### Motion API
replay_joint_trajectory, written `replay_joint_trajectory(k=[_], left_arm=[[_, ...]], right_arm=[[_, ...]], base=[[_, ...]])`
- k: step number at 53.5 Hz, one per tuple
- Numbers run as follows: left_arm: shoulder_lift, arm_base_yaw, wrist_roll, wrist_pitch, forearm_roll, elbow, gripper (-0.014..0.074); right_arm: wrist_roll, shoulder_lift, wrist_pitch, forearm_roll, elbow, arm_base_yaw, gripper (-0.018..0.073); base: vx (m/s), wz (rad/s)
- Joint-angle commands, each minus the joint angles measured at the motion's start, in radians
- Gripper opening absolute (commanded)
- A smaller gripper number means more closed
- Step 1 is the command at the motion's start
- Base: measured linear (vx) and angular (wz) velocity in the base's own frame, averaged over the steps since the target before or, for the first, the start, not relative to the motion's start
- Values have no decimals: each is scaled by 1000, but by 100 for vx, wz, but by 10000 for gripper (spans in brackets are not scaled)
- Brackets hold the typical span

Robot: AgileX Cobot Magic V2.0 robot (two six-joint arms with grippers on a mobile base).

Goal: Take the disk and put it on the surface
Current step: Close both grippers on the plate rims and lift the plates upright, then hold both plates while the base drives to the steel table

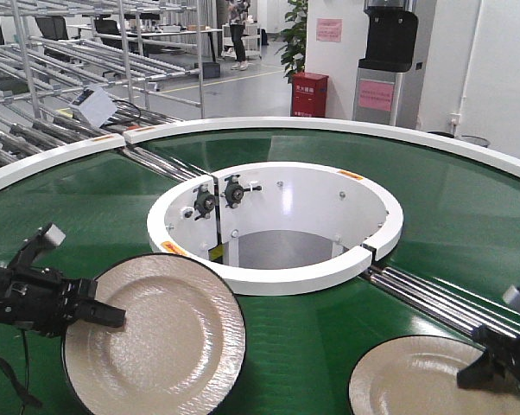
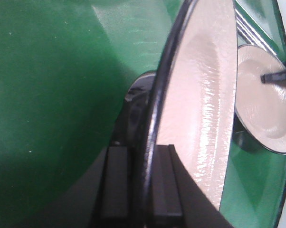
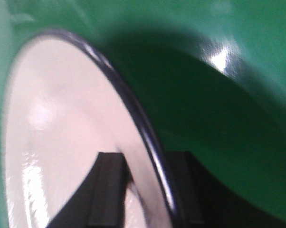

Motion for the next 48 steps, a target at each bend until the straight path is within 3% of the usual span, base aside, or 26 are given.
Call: replay_joint_trajectory(k=[1,17,28,34,48], left_arm=[[-64,-5,-25,34,-121,-36,-8],[-102,-5,-119,41,-163,-36,-8],[-160,-5,-133,94,-282,-36,-8],[-191,-5,-170,97,-285,-36,-8],[-236,-5,-170,94,-290,-36,-8]], right_arm=[[-11,-78,22,47,-17,-2,-15],[-11,-264,117,364,-17,-45,-9],[23,-381,142,430,-17,-44,-9],[32,-434,138,437,-17,-44,-9],[30,-496,140,438,-17,-44,-9]], base=[[0,0],[0,0],[0,0],[0,0],[0,0]])
